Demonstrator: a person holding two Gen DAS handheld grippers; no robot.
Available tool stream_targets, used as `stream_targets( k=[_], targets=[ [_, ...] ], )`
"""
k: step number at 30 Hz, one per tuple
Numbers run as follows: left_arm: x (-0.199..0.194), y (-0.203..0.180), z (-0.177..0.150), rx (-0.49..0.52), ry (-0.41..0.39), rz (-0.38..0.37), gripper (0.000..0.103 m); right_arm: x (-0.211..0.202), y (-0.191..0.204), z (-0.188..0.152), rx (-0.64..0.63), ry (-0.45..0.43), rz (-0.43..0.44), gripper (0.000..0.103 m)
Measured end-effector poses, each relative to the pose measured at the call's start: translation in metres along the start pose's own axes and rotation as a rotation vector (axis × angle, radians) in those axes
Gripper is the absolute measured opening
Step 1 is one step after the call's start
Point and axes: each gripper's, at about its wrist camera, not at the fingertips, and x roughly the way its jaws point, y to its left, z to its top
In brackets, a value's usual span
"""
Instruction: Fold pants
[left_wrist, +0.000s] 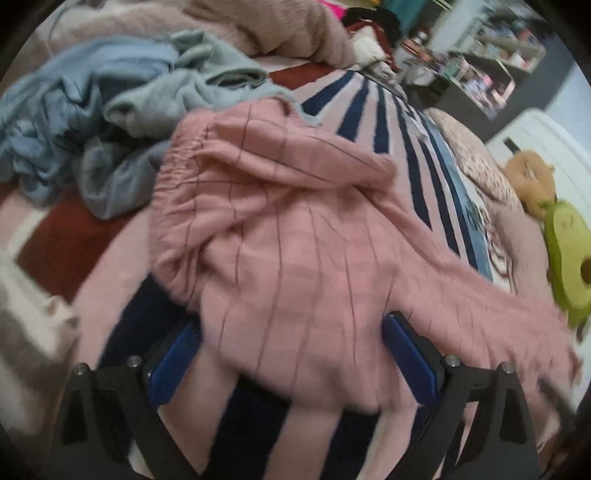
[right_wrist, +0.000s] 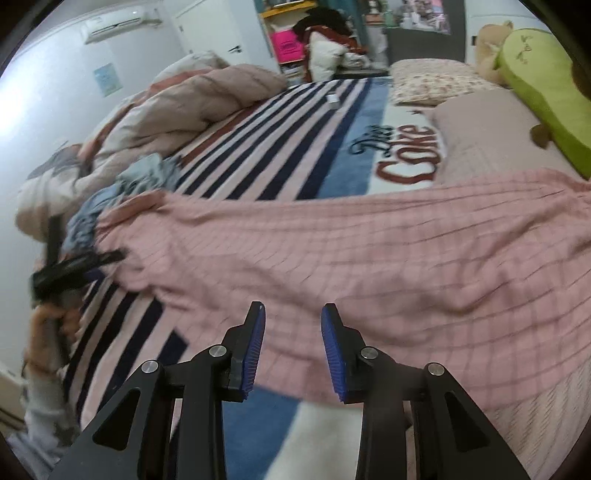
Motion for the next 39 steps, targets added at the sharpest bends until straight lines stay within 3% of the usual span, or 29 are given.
stream_targets(
  k=[1, 3, 4, 5, 7, 8, 13, 17, 20, 25, 30, 36, 39],
  targets=[
    [0.005, 0.001, 0.004, -0.019, -0.01, -0.001, 0.096, 0.0, 0.003, -0.003, -0.004, 0.001, 0.012, 0.027],
    [0.007, 0.0, 0.011, -0.044, -0.034, -0.002, 0.076, -0.002, 0.009, -0.007, -0.008, -0.001, 0.027, 0.027],
    [0.007, 0.0, 0.013, -0.057, -0.042, -0.017, 0.048, -0.003, 0.012, -0.009, -0.01, 0.001, 0.034, 0.027],
    [0.006, -0.001, 0.016, -0.073, -0.043, -0.052, 0.027, -0.004, 0.015, -0.011, -0.01, 0.003, 0.038, 0.027],
    [-0.001, -0.003, 0.018, -0.084, -0.082, -0.097, 0.019, -0.004, 0.017, -0.014, -0.01, 0.009, 0.047, 0.027],
    [-0.009, -0.006, 0.019, -0.068, -0.122, -0.082, 0.012, -0.005, 0.017, -0.015, -0.008, 0.01, 0.047, 0.027],
    [-0.051, -0.008, 0.022, -0.051, -0.259, -0.062, 0.009, -0.01, 0.013, -0.021, 0.009, 0.023, 0.05, 0.027],
    [-0.095, 0.011, 0.03, -0.095, -0.365, -0.026, 0.008, -0.016, 0.011, -0.027, 0.023, 0.041, 0.058, 0.029],
    [-0.137, 0.028, 0.038, -0.115, -0.439, 0.032, 0.008, -0.018, 0.016, -0.033, 0.04, 0.06, 0.087, 0.029],
    [-0.194, 0.064, 0.048, -0.175, -0.539, 0.194, 0.008, -0.016, 0.031, -0.04, 0.026, 0.08, 0.131, 0.029],
    [-0.193, 0.039, 0.038, -0.039, -0.49, 0.155, 0.008, -0.014, 0.049, -0.043, -0.005, 0.085, 0.149, 0.029],
    [-0.159, -0.058, 0.005, 0.216, -0.386, -0.025, 0.008, -0.018, 0.054, -0.045, -0.017, 0.082, 0.149, 0.029],
    [-0.121, -0.117, -0.021, 0.364, -0.258, -0.152, 0.008, -0.019, 0.049, -0.044, -0.011, 0.079, 0.145, 0.029]
  ],
)
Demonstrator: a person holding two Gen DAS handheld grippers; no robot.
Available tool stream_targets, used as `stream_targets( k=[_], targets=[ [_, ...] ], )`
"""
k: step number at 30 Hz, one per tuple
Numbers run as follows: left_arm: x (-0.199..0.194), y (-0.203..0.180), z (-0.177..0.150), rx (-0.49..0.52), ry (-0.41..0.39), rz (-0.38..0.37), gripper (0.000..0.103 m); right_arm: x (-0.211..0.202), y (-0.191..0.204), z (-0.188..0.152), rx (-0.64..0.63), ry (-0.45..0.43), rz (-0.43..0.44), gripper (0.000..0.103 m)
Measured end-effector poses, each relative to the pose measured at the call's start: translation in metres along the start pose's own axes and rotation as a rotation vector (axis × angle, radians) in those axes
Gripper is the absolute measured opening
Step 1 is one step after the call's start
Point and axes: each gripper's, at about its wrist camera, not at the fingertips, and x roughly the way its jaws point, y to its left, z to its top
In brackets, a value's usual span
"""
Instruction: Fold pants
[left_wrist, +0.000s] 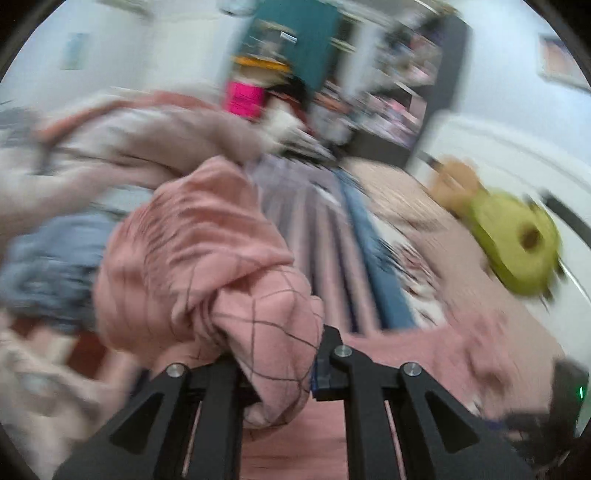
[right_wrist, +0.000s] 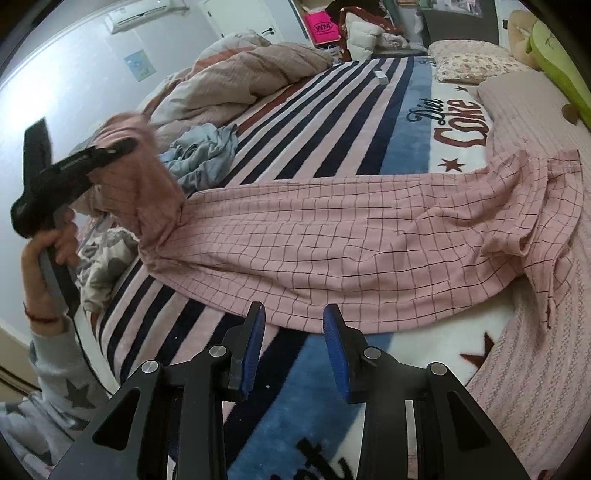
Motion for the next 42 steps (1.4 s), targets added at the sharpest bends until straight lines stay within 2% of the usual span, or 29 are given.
stream_targets(
  k=[3, 4, 6, 8, 9, 10, 12, 14, 15, 18, 19, 21, 23, 28, 30, 31, 32, 33, 35, 36, 38, 42],
  targets=[
    [0.045, -0.041, -0.025, 0.076, 0.129, -0.08, 0.011, 0.003, -0.006, -0.001, 0.012, 0.009, -0.002, 0.029],
    [0.052, -0.051, -0.033, 0.094, 0.161, -0.088, 0.015, 0.005, -0.008, -0.001, 0.015, 0.013, -0.006, 0.029],
    [0.075, -0.066, -0.052, 0.12, 0.255, -0.15, 0.031, 0.009, -0.014, -0.001, 0.028, 0.023, -0.008, 0.029],
    [0.079, -0.075, -0.066, 0.127, 0.321, -0.261, 0.065, 0.012, -0.02, -0.001, 0.038, 0.029, -0.007, 0.029],
    [0.076, -0.079, -0.07, 0.147, 0.333, -0.305, 0.069, 0.013, -0.022, 0.0, 0.041, 0.029, -0.01, 0.029],
    [0.066, -0.083, -0.072, 0.176, 0.313, -0.319, 0.071, 0.015, -0.024, 0.0, 0.043, 0.029, -0.011, 0.029],
    [0.046, -0.084, -0.07, 0.208, 0.263, -0.292, 0.073, 0.017, -0.026, 0.002, 0.047, 0.026, -0.013, 0.029],
    [0.023, -0.072, -0.063, 0.18, 0.198, -0.261, 0.081, 0.021, -0.025, 0.006, 0.05, 0.023, -0.01, 0.03],
    [0.014, -0.061, -0.058, 0.162, 0.17, -0.24, 0.081, 0.023, -0.024, 0.009, 0.048, 0.021, -0.008, 0.031],
    [-0.012, -0.031, -0.05, 0.152, 0.087, -0.065, 0.082, 0.03, -0.016, 0.02, 0.033, 0.003, 0.002, 0.052],
    [-0.014, -0.017, -0.049, 0.145, 0.085, -0.016, 0.082, 0.034, -0.013, 0.024, 0.03, -0.005, 0.007, 0.057],
    [-0.013, 0.005, -0.054, 0.103, 0.104, 0.03, 0.082, 0.044, -0.006, 0.035, 0.032, -0.02, 0.024, 0.06],
    [-0.008, 0.023, -0.063, 0.062, 0.13, 0.049, 0.082, 0.059, 0.002, 0.048, 0.024, -0.024, 0.031, 0.073],
    [0.008, 0.038, -0.088, 0.053, 0.166, 0.121, 0.082, 0.1, 0.009, 0.069, 0.03, -0.011, -0.013, 0.075],
    [0.011, 0.039, -0.094, 0.053, 0.168, 0.121, 0.082, 0.109, 0.01, 0.07, 0.027, -0.008, -0.041, 0.073],
    [0.011, 0.04, -0.096, 0.054, 0.165, 0.124, 0.082, 0.111, 0.011, 0.07, 0.024, -0.007, -0.051, 0.064],
    [0.014, 0.038, -0.097, 0.055, 0.163, 0.128, 0.082, 0.113, 0.01, 0.069, 0.02, -0.003, -0.058, 0.05],
    [0.014, 0.038, -0.097, 0.056, 0.16, 0.129, 0.082, 0.114, 0.009, 0.067, 0.018, 0.003, -0.063, 0.044],
    [0.014, 0.038, -0.097, 0.059, 0.155, 0.129, 0.082, 0.112, 0.008, 0.063, 0.007, 0.011, -0.084, 0.019],
    [0.015, 0.038, -0.098, 0.059, 0.156, 0.133, 0.082, 0.11, 0.007, 0.06, -0.004, 0.011, -0.099, 0.013],
    [0.013, 0.039, -0.099, 0.058, 0.156, 0.136, 0.082, 0.105, 0.005, 0.054, -0.017, 0.013, -0.115, 0.01],
    [0.011, 0.04, -0.102, 0.064, 0.157, 0.135, 0.081, 0.091, 0.003, 0.036, -0.032, 0.022, -0.095, 0.009]
  ],
)
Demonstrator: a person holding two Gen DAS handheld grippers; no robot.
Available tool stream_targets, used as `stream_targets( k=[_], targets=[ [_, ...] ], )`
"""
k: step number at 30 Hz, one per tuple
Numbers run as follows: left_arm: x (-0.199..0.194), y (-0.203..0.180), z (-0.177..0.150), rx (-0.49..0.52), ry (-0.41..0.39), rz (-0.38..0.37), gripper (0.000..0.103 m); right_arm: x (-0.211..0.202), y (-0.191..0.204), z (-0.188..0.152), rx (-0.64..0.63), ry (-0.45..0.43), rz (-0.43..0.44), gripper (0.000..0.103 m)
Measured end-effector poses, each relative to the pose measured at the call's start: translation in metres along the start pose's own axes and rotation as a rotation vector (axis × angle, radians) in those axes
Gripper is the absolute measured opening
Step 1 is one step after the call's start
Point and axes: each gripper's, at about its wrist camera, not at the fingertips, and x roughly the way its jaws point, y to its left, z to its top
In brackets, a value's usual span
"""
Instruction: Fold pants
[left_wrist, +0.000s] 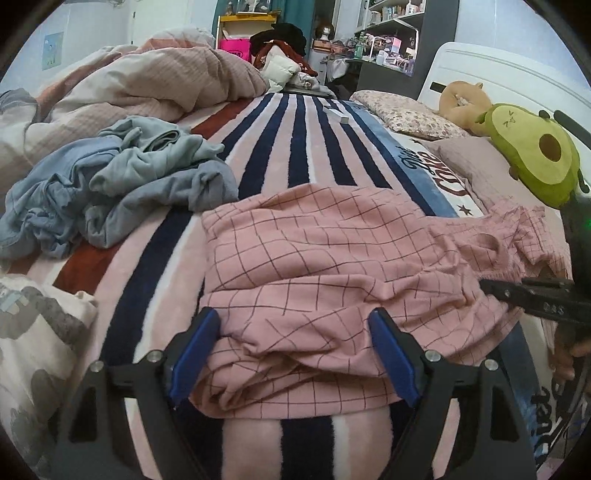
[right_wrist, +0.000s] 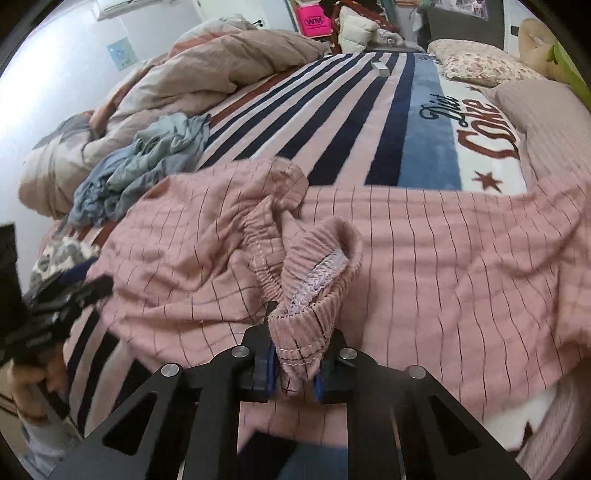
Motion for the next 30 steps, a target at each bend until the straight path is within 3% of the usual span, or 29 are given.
stream_targets(
  k=[4, 7, 11, 12, 17, 20, 21, 22, 24, 25, 30],
  targets=[
    [0.001, 0.007, -0.005, -0.028, 0.01, 0.002, 0.081, -0.006, 0.001, -0.018, -0.029, 0.047, 0.02, 0.01],
    [-0.001, 0.01, -0.009, -0.026, 0.008, 0.007, 0.081, -0.016, -0.002, -0.019, -0.024, 0.049, -0.002, 0.025],
    [0.0, 0.014, -0.013, -0.035, 0.013, 0.008, 0.079, -0.047, -0.004, -0.009, -0.05, -0.071, -0.078, 0.05],
    [0.001, 0.015, -0.015, -0.039, 0.017, 0.008, 0.077, -0.05, -0.005, -0.004, -0.049, -0.087, -0.079, 0.052],
    [0.004, 0.015, -0.021, -0.037, 0.027, 0.036, 0.046, -0.022, -0.004, 0.03, -0.057, -0.05, -0.045, 0.055],
    [0.001, 0.015, -0.025, -0.009, 0.023, 0.06, 0.027, 0.011, -0.005, 0.041, -0.047, 0.025, -0.002, 0.057],
    [0.0, 0.016, -0.026, -0.005, 0.024, 0.064, 0.025, 0.02, -0.005, 0.042, -0.04, 0.044, 0.015, 0.057],
    [0.0, 0.017, -0.027, -0.004, 0.027, 0.065, 0.023, 0.025, -0.005, 0.043, -0.044, 0.051, 0.016, 0.056],
    [-0.001, 0.021, -0.027, -0.02, 0.025, 0.058, 0.022, 0.031, -0.004, 0.044, -0.072, 0.055, -0.006, 0.03],
    [-0.003, 0.022, -0.027, -0.028, 0.022, 0.056, 0.022, 0.031, -0.005, 0.042, -0.076, 0.056, -0.016, 0.008],
    [-0.019, 0.018, -0.02, -0.029, -0.028, 0.048, 0.028, 0.008, -0.014, 0.024, -0.079, 0.047, -0.03, 0.006]
  ],
)
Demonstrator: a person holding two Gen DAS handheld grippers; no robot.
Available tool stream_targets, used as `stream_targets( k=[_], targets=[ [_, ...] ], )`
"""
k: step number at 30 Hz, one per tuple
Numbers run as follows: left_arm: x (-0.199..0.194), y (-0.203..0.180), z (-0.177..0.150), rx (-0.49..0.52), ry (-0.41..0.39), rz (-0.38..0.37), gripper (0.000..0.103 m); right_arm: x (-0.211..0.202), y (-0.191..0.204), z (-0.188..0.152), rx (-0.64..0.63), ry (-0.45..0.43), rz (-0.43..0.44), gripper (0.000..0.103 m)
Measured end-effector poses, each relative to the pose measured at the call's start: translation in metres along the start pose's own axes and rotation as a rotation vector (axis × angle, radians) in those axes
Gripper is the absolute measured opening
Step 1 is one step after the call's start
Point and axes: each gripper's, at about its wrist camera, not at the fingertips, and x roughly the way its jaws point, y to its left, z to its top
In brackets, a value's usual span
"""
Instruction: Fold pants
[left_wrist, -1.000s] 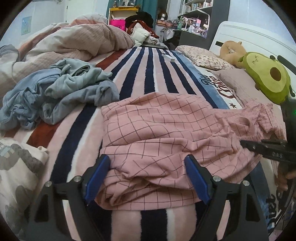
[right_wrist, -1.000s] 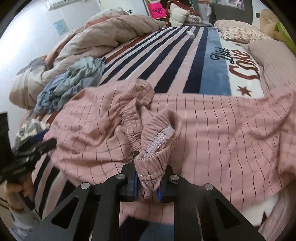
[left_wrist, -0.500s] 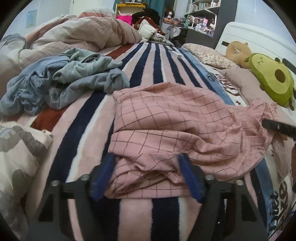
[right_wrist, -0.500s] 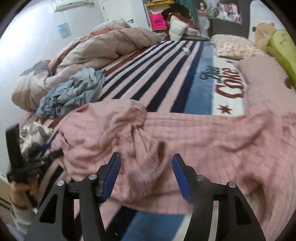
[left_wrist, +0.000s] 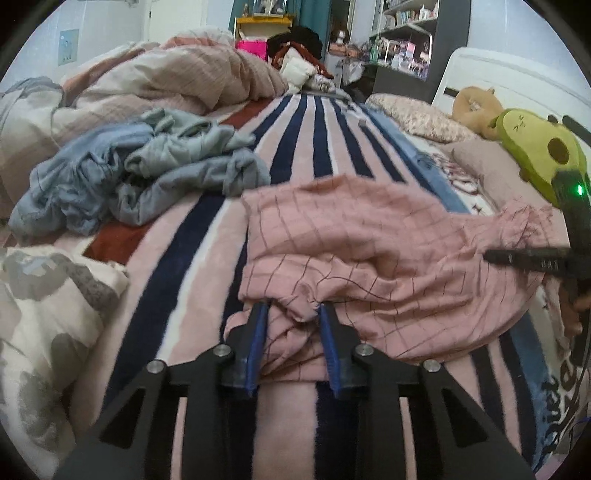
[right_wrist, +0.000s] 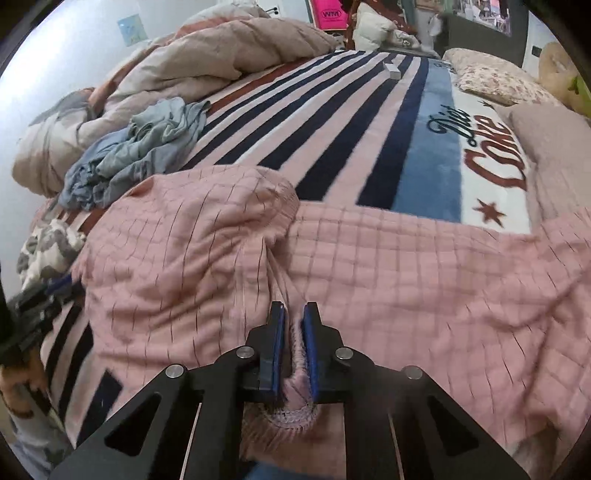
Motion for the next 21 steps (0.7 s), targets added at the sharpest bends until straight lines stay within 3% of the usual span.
stream_targets(
  k=[4, 6, 8, 13, 16, 18, 20, 21],
  targets=[
    [-0.019, -0.013, 0.018, 0.011, -0.07, -0.046, 0.053, -0.014, -0.01, -0.016, 0.026, 0.012, 0.017, 0.008],
    [-0.026, -0.028, 0.031, 0.029, -0.098, -0.085, 0.054, -0.018, -0.014, -0.017, 0.038, 0.002, 0.019, 0.014],
    [-0.027, -0.045, 0.043, 0.059, -0.105, -0.121, 0.061, -0.019, -0.019, -0.016, 0.061, -0.011, 0.028, 0.034],
    [-0.002, -0.099, 0.065, 0.142, -0.046, -0.213, 0.064, -0.004, -0.022, -0.008, 0.067, 0.0, 0.064, 0.037],
    [0.031, -0.127, 0.072, 0.147, 0.035, -0.25, 0.064, 0.006, -0.022, -0.006, 0.071, 0.011, 0.106, 0.037],
    [0.05, -0.141, 0.073, 0.166, 0.068, -0.223, 0.064, 0.011, -0.023, -0.005, 0.072, 0.01, 0.123, 0.03],
    [0.073, -0.151, 0.072, 0.164, 0.122, -0.207, 0.063, 0.012, -0.027, -0.004, 0.085, 0.001, 0.136, 0.014],
    [0.084, -0.153, 0.071, 0.163, 0.141, -0.192, 0.06, 0.012, -0.028, -0.003, 0.093, -0.005, 0.143, 0.013]
  ],
)
